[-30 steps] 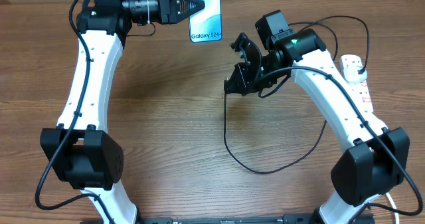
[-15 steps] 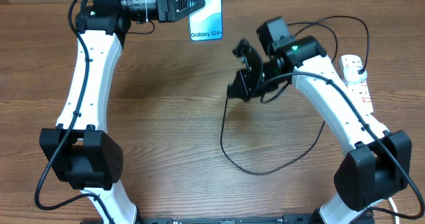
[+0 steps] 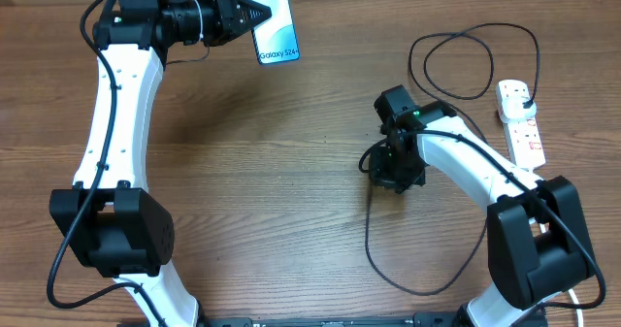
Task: Plug charger to phone and switch on socket
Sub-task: 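Close the right gripper on the USB-C plug and lift it, then carry the USB-C plug up toward the phone's bottom port with the right gripper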
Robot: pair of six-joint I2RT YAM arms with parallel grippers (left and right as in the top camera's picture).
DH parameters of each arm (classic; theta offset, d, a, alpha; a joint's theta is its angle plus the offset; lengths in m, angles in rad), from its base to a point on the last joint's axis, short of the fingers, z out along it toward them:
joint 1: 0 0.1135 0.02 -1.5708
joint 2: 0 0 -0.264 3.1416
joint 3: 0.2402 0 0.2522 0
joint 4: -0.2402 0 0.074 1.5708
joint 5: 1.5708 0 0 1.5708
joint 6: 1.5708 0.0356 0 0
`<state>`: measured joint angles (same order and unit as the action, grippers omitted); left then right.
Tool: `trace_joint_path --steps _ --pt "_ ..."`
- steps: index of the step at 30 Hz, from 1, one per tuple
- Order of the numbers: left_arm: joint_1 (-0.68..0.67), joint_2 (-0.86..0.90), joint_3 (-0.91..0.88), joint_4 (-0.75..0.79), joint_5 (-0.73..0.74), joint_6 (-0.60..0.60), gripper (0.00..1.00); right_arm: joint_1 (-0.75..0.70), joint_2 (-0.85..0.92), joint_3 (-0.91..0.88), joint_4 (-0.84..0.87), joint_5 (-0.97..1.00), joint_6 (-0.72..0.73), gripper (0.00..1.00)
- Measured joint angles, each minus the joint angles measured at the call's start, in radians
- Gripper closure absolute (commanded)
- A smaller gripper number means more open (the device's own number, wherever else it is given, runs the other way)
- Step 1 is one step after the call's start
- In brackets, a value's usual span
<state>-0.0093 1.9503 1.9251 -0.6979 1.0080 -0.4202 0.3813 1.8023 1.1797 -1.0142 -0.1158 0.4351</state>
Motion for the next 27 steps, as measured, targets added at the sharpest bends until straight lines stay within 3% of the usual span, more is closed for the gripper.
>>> trace_joint_path --steps 4,5,14,19,24,27 --pt "0.000 0.000 0.000 -0.013 -0.004 0.000 0.96 0.000 0.000 -0.013 0.008 0.057 0.061 0.28" --pt "0.000 0.000 0.000 -0.014 -0.006 0.000 0.96 0.000 0.000 -0.014 0.013 0.065 0.068 0.24" --pt "0.000 0.000 0.000 -0.014 -0.011 0.000 0.96 0.008 0.000 -0.015 0.138 -0.016 0.135 0.25" --pt "0.000 0.000 0.000 -0.020 -0.011 0.000 0.96 0.063 0.002 -0.015 0.142 0.001 0.189 0.35" --pt "0.000 0.000 0.000 -0.037 -0.011 0.000 0.96 0.089 0.037 -0.015 0.153 0.037 0.239 0.52" --pt "0.000 0.000 0.000 -0.040 -0.014 0.000 0.96 0.095 0.076 -0.015 0.158 0.066 0.267 0.56"
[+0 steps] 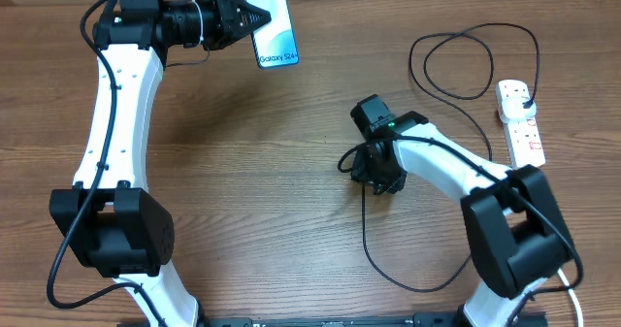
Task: Plug charger to phone and switch on socket
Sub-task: 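Carry the USB-C plug up toward the phone's bottom port with the right gripper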
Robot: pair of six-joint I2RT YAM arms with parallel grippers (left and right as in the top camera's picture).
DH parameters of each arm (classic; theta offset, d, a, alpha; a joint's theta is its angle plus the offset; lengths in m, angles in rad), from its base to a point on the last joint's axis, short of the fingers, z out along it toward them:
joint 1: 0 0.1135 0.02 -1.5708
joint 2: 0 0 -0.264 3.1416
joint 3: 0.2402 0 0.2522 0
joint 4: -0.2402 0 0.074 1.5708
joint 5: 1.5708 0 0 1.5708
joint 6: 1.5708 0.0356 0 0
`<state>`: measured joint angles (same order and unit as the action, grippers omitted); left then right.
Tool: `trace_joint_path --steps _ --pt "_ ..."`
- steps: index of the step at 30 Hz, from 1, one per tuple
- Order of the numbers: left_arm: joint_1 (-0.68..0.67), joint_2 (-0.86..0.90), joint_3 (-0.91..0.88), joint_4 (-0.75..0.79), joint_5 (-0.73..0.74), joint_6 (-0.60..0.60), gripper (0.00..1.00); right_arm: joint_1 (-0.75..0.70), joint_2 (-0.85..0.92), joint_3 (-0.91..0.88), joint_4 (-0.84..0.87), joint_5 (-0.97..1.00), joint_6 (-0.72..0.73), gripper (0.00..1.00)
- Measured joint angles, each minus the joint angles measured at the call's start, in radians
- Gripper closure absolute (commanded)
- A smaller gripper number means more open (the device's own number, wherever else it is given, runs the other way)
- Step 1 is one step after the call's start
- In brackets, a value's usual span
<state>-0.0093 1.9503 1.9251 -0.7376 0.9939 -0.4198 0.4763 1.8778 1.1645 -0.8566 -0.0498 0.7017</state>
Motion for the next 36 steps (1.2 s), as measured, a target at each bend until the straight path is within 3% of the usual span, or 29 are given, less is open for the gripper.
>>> trace_joint_path --steps 8,14,36 --pt "0.000 0.000 0.000 -0.001 -0.001 0.000 0.96 0.020 0.017 0.000 0.025 0.044 0.023 0.60" --pt "0.000 0.000 0.000 -0.003 -0.001 0.000 0.96 0.023 0.019 0.001 0.025 0.062 0.028 0.72" --pt "0.000 0.000 0.000 -0.004 -0.001 0.000 0.96 0.067 0.029 0.012 0.029 0.085 0.015 0.81"
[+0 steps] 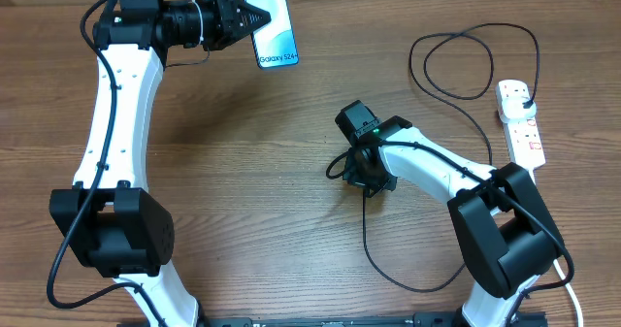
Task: Plug charger to phone and switch on socket
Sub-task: 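Carry the USB-C plug up toward the phone's bottom port with the right gripper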
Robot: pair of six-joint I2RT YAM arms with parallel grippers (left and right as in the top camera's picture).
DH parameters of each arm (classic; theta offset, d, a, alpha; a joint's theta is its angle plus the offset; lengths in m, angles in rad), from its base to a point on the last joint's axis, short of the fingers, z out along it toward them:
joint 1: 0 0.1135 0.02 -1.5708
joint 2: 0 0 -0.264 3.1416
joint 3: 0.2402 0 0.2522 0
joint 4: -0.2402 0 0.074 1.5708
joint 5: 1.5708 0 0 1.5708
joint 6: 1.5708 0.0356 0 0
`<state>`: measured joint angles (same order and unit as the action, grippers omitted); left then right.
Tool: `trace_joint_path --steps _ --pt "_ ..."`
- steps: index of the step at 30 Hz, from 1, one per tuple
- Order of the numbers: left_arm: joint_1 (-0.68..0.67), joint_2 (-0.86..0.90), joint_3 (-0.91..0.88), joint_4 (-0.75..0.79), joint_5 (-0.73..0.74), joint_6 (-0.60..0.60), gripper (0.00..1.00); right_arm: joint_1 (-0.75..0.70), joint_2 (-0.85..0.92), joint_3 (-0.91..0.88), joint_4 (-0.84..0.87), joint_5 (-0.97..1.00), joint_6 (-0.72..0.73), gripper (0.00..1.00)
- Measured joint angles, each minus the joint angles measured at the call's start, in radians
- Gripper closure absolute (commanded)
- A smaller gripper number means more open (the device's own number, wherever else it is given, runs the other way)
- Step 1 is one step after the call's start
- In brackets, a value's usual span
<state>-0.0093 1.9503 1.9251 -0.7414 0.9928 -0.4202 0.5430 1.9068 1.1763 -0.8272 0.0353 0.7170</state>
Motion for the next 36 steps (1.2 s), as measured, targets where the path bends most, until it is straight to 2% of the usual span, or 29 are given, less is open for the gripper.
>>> trace_joint_path --steps 12,15,26,29,32,36 --pt "0.000 0.000 0.000 -0.001 0.000 0.000 0.96 0.000 0.001 0.001 -0.002 -0.006 -0.006 0.89" --pt "0.000 0.000 0.000 -0.008 0.000 0.000 0.96 0.000 0.001 0.002 -0.001 -0.010 -0.005 0.96" --pt "0.000 0.000 0.000 -0.011 -0.001 0.000 0.96 -0.013 0.015 0.033 -0.049 -0.025 -0.019 0.96" --pt "0.000 0.000 0.000 -0.011 -0.002 0.000 0.96 -0.035 0.015 0.038 -0.055 -0.058 -0.063 0.96" --pt "0.000 0.000 0.000 0.003 0.012 0.000 0.96 -0.074 -0.008 0.057 -0.051 -0.163 -0.171 0.96" --pt "0.000 0.000 -0.001 0.134 0.130 0.008 0.96 -0.130 -0.126 0.074 -0.010 -0.356 -0.323 0.96"
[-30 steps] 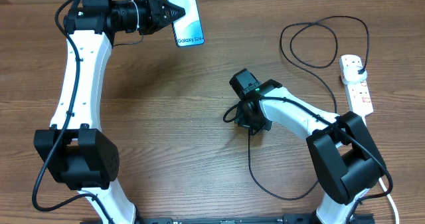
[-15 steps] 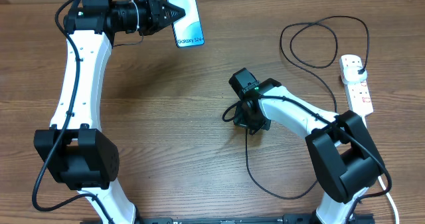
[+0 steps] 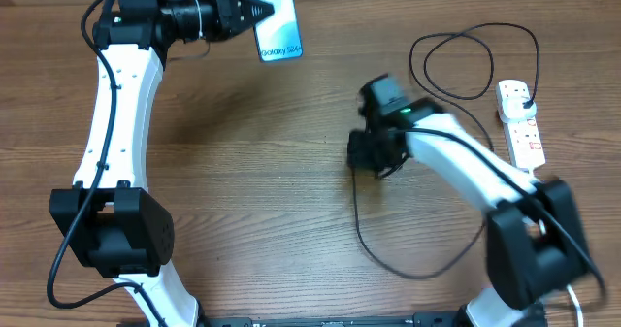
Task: Plug charger to phone and switch on socket
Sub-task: 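Carry the USB-C plug up toward the phone's bottom port with the right gripper, then push the USB-C plug into the phone's bottom port with the right gripper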
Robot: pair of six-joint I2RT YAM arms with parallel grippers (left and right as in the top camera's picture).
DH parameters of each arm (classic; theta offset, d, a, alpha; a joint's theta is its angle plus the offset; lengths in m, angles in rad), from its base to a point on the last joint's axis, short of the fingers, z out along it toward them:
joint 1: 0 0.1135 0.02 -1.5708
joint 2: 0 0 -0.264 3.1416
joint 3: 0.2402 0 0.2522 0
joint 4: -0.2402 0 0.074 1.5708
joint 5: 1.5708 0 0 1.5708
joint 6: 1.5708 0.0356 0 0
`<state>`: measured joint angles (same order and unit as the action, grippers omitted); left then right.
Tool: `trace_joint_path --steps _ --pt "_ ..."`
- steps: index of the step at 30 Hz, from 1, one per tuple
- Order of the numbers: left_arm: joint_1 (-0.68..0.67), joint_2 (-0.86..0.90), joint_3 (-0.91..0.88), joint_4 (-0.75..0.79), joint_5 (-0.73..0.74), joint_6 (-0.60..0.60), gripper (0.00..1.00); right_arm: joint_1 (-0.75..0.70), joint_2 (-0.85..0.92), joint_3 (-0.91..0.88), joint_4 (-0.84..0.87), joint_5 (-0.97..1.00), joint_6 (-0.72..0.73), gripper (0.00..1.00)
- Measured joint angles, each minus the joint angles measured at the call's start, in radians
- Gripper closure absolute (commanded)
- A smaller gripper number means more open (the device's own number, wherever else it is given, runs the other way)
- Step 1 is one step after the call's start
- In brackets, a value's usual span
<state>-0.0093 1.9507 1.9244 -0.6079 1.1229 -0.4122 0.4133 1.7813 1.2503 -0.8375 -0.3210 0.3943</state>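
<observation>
At the far edge of the table my left gripper (image 3: 254,13) is shut on the phone (image 3: 278,24), a light-blue Galaxy handset held off the wood with its lower end toward the middle. My right gripper (image 3: 363,153) sits mid-table, blurred, and is shut on the free end of the black charger cable (image 3: 361,235). That cable trails from the gripper toward the near edge in a wide bow. The plug tip itself is hidden under the fingers. A gap of bare wood separates the right gripper from the phone.
A white power strip (image 3: 521,125) lies at the right edge with a plug seated in its far socket. A coil of the black cable (image 3: 475,60) lies beside it at the back right. The table is brown wood (image 3: 243,191).
My right gripper has shifted right and farther from the near edge, still with the cable end. The phone in my left gripper sits a little higher and to the right.
My left gripper held the phone at the far edge throughout. My right gripper, with the cable end, stood mid-table right, then further left at each of the following two moments, the cable bow following. Now it is back to the right.
</observation>
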Motion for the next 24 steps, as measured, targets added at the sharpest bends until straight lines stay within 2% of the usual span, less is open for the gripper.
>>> trace_joint_path --steps 4,8,13,17,24 --pt "0.000 0.000 0.000 0.190 0.191 -0.006 0.96 -0.060 -0.167 0.028 0.041 -0.209 -0.113 0.96" --pt "-0.001 0.000 0.001 0.254 0.332 -0.016 0.96 -0.092 -0.251 0.042 0.061 -0.390 -0.201 0.96" --pt "-0.008 0.000 0.001 0.257 0.392 -0.032 0.96 -0.090 -0.239 0.042 0.088 -0.497 -0.241 0.96" --pt "-0.025 0.000 0.001 0.257 0.411 -0.039 0.96 -0.090 -0.236 0.042 0.172 -0.583 -0.245 0.96" --pt "-0.050 0.000 0.001 0.259 0.420 -0.073 0.96 -0.090 -0.235 0.042 0.321 -0.642 -0.166 0.96"
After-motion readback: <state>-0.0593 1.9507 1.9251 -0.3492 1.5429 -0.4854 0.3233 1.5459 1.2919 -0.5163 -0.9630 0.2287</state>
